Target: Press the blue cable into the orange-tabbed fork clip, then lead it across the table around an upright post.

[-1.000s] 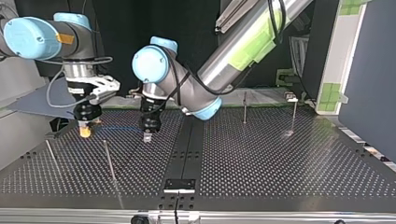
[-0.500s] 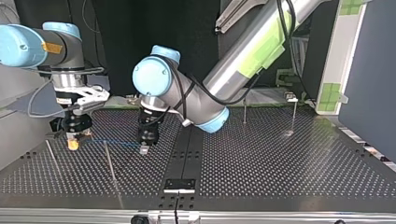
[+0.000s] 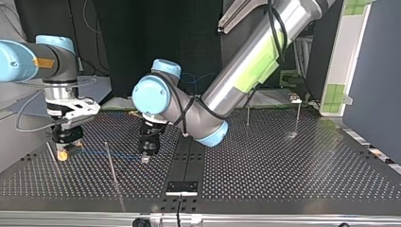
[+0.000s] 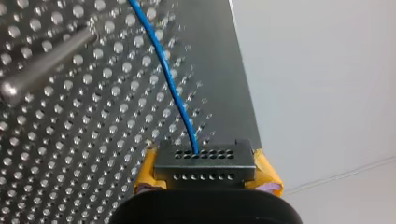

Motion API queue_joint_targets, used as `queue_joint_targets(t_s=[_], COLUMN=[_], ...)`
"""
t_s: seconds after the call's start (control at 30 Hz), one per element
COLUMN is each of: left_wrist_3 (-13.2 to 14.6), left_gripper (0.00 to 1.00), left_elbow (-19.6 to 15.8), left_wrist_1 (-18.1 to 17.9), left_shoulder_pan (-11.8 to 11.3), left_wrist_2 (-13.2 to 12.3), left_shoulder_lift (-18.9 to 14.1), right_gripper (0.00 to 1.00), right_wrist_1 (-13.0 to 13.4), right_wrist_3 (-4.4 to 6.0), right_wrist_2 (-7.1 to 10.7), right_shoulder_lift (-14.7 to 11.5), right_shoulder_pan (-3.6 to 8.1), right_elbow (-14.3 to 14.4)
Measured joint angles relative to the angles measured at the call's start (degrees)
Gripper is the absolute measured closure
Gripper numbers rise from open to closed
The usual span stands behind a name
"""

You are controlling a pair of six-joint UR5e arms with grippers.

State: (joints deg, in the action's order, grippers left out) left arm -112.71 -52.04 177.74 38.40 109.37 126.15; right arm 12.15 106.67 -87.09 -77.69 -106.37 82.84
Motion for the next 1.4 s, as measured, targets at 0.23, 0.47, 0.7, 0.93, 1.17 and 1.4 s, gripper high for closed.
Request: queue_joint_targets(t_s=[0.23, 0.47, 0.7, 0.93, 1.17, 1.4], left_wrist_3=[-0.1, -0.7, -2.0, -1.9, -1.6, -1.2], left_gripper=[1.0, 1.0, 1.0, 1.0, 1.0, 1.0], left_elbow=[3.8, 7.6, 10.1, 10.2, 10.2, 10.1], left_wrist_1=[1.6, 1.5, 1.0, 0.9, 0.8, 0.7], left_shoulder_pan=[-0.5, -1.2, -1.4, -1.2, -1.3, -1.2], left_wrist_2=[-0.7, -2.3, -3.6, -4.5, -5.2, -5.3], left_shoulder_lift=[3.6, 4.5, 5.4, 7.3, 9.4, 11.2], right_gripper=[1.0, 1.0, 1.0, 1.0, 1.0, 1.0], right_wrist_1=[-0.1, -0.5, -0.5, -0.4, -0.3, -0.2], right_wrist_3=[0.4, 0.81, 0.82, 0.83, 0.68, 0.47], right_wrist_2=[0.04, 0.09, 0.08, 0.02, -0.03, 0.2], right_shoulder_lift=[1.6, 2.6, 4.2, 5.5, 7.0, 10.4], right_shoulder_pan=[1.63, 3.09, 4.34, 5.34, 6.33, 6.67], right_elbow=[-1.4, -2.9, -3.0, -3.0, -3.0, -2.0])
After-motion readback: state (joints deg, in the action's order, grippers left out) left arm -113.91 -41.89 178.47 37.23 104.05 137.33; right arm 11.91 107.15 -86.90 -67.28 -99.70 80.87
